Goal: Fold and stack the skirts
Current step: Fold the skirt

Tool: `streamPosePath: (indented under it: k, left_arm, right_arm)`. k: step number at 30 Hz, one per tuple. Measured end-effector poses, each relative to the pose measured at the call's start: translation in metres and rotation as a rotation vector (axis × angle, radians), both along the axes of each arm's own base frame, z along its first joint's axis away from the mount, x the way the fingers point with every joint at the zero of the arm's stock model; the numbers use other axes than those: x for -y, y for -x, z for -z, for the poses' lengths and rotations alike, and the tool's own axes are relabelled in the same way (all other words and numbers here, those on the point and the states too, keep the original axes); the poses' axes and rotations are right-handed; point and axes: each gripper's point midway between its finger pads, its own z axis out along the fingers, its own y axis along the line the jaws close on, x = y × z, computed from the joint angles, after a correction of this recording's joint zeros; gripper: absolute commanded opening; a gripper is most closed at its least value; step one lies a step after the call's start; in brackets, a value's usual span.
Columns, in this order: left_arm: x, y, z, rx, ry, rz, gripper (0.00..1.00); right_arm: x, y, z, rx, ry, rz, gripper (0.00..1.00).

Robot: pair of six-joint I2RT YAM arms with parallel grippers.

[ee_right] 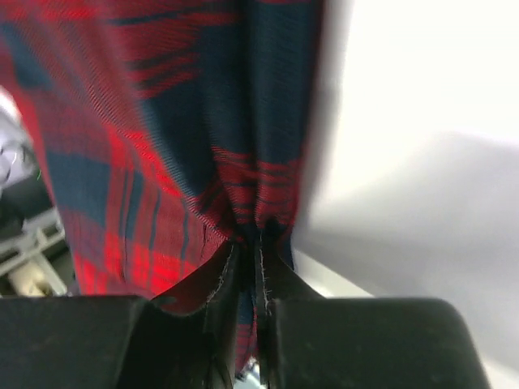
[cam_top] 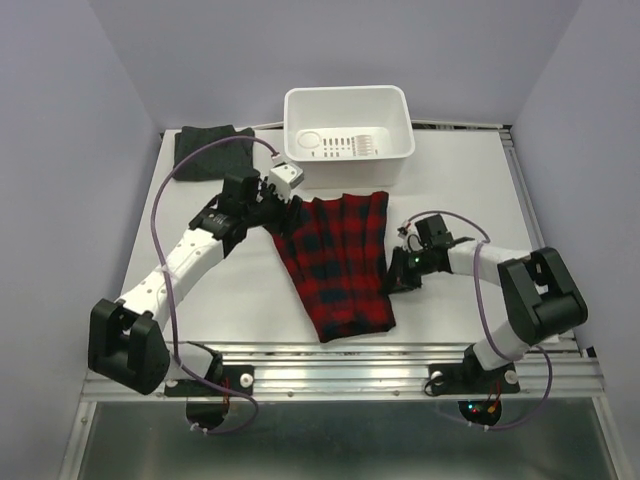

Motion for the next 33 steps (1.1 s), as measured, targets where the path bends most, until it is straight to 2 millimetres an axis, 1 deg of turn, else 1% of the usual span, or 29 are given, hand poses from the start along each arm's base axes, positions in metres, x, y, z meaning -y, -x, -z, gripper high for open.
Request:
streamPosePath:
  k: [1, 2, 4, 5, 7, 8, 9, 12, 13, 14, 16, 18, 19, 21, 22, 23, 24, 25, 26, 27, 29, 30, 31, 33]
  left_arm:
    - [-0.002, 0.002, -0.002, 0.015, -0.003, 0.013, 0.59]
    - [-0.006, 0.002, -0.004, 0.014, 0.011, 0.012, 0.59]
    - [-0.012, 0.002, -0.006, -0.013, 0.062, 0.005, 0.6]
    - [-0.017, -0.002, -0.007, -0.027, 0.092, -0.014, 0.6]
    - [-0.022, -0.005, -0.007, -0.082, 0.164, -0.045, 0.6]
    - [-0.022, -0.009, -0.007, -0.122, 0.222, -0.063, 0.6]
    - [-0.021, -0.01, -0.007, -0.134, 0.239, -0.067, 0.6]
    - [-0.007, -0.014, 0.001, -0.213, 0.333, -0.054, 0.59]
    - [-0.002, -0.016, 0.01, -0.259, 0.358, -0.047, 0.58]
    - [0.002, -0.018, 0.017, -0.288, 0.373, -0.045, 0.57]
    - [0.008, -0.023, 0.037, -0.363, 0.396, -0.047, 0.52]
    - [0.011, -0.028, 0.071, -0.473, 0.407, -0.074, 0.51]
    - [0.011, -0.031, 0.089, -0.529, 0.414, -0.092, 0.5]
    - [0.007, -0.032, 0.118, -0.626, 0.431, -0.132, 0.49]
    - [0.005, -0.033, 0.131, -0.667, 0.44, -0.149, 0.48]
    - [0.003, -0.033, 0.14, -0.701, 0.448, -0.16, 0.48]
    - [0.003, -0.034, 0.144, -0.725, 0.462, -0.162, 0.48]
    - [0.003, -0.036, 0.146, -0.745, 0.478, -0.156, 0.48]
    - [0.004, -0.04, 0.145, -0.748, 0.488, -0.152, 0.49]
    - [0.005, -0.045, 0.143, -0.74, 0.491, -0.146, 0.51]
    - [0.005, -0.052, 0.137, -0.714, 0.488, -0.133, 0.59]
    - [0.006, -0.06, 0.129, -0.681, 0.482, -0.114, 0.63]
    - [0.007, -0.063, 0.125, -0.665, 0.478, -0.104, 0.68]
    - [0.005, -0.07, 0.107, -0.596, 0.43, -0.05, 0.8]
  right_arm:
    - [-0.005, 0.007, -0.001, -0.006, -0.02, -0.007, 0.48]
    - [-0.014, 0.019, -0.006, 0.0, -0.045, -0.03, 0.63]
    - [-0.023, 0.034, -0.018, 0.013, -0.079, -0.061, 0.79]
    - [-0.026, 0.037, -0.025, 0.033, -0.092, -0.078, 0.81]
    - [-0.026, 0.028, -0.045, 0.109, -0.104, -0.081, 0.83]
    - [-0.025, 0.02, -0.056, 0.156, -0.105, -0.076, 0.83]
    - [-0.024, 0.009, -0.07, 0.211, -0.108, -0.068, 0.83]
    - [-0.024, -0.018, -0.116, 0.386, -0.126, -0.051, 0.81]
    - [-0.027, -0.027, -0.133, 0.445, -0.149, -0.05, 0.78]
    - [-0.031, -0.033, -0.145, 0.49, -0.17, -0.051, 0.77]
    - [-0.038, -0.044, -0.161, 0.545, -0.21, -0.059, 0.74]
    - [-0.048, -0.058, -0.154, 0.532, -0.234, -0.082, 0.73]
    - [-0.054, -0.068, -0.144, 0.513, -0.243, -0.095, 0.72]
    - [-0.064, -0.083, -0.111, 0.446, -0.244, -0.112, 0.71]
    - [-0.065, -0.086, -0.098, 0.417, -0.241, -0.116, 0.7]
    - [-0.067, -0.086, -0.075, 0.359, -0.229, -0.12, 0.7]
    - [-0.066, -0.085, -0.058, 0.317, -0.218, -0.124, 0.7]
    - [-0.065, -0.083, -0.036, 0.267, -0.202, -0.127, 0.7]
    - [-0.064, -0.08, -0.024, 0.232, -0.199, -0.13, 0.7]
    - [-0.065, -0.08, -0.021, 0.231, -0.209, -0.14, 0.7]
    - [-0.065, -0.083, -0.021, 0.242, -0.216, -0.145, 0.69]
    - [-0.065, -0.084, -0.022, 0.249, -0.218, -0.149, 0.69]
    - [-0.065, -0.084, -0.022, 0.252, -0.218, -0.151, 0.7]
    - [-0.066, -0.084, -0.023, 0.255, -0.22, -0.154, 0.72]
